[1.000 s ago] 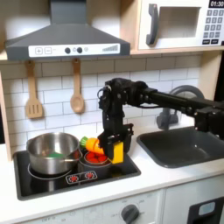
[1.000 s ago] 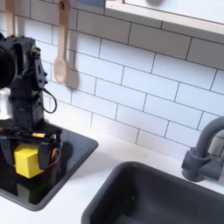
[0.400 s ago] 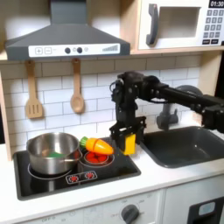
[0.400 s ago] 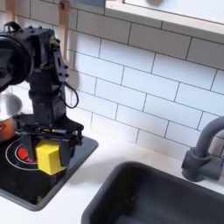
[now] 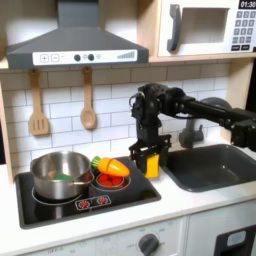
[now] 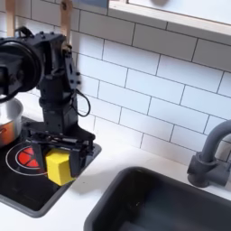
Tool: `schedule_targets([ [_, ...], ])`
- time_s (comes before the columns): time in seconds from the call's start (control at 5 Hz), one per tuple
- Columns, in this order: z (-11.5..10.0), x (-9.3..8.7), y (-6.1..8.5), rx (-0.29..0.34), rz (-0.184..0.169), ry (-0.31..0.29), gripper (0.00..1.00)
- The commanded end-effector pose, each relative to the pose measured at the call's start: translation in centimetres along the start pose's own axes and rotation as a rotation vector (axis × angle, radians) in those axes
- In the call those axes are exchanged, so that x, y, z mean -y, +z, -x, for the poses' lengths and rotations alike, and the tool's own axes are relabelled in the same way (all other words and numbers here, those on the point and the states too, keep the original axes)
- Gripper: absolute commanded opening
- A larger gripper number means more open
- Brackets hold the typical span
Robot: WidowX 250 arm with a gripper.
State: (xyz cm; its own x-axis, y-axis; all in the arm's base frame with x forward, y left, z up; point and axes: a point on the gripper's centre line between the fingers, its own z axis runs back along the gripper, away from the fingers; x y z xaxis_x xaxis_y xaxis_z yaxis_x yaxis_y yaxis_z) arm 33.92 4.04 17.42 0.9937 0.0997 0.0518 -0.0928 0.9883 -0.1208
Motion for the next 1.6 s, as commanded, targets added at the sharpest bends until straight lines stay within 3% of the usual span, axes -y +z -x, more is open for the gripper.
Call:
schedule_targets([
  [0.0,0.3,0.4,-0.7,-0.012,-0.004,-0.008,0.0],
  [0.6,1.1,1.8,-1.2,-0.019,0.009,-0.025,0.0],
  [1.0,1.3,1.7,-1.9,-0.03,0.003,-0.013,0.0],
  [1.2,1.2,1.8,-1.9,-0.028,0.002,-0.01,0.89],
  [1.4,1.2,1.8,-1.9,-0.026,-0.002,-0.004,1.0],
])
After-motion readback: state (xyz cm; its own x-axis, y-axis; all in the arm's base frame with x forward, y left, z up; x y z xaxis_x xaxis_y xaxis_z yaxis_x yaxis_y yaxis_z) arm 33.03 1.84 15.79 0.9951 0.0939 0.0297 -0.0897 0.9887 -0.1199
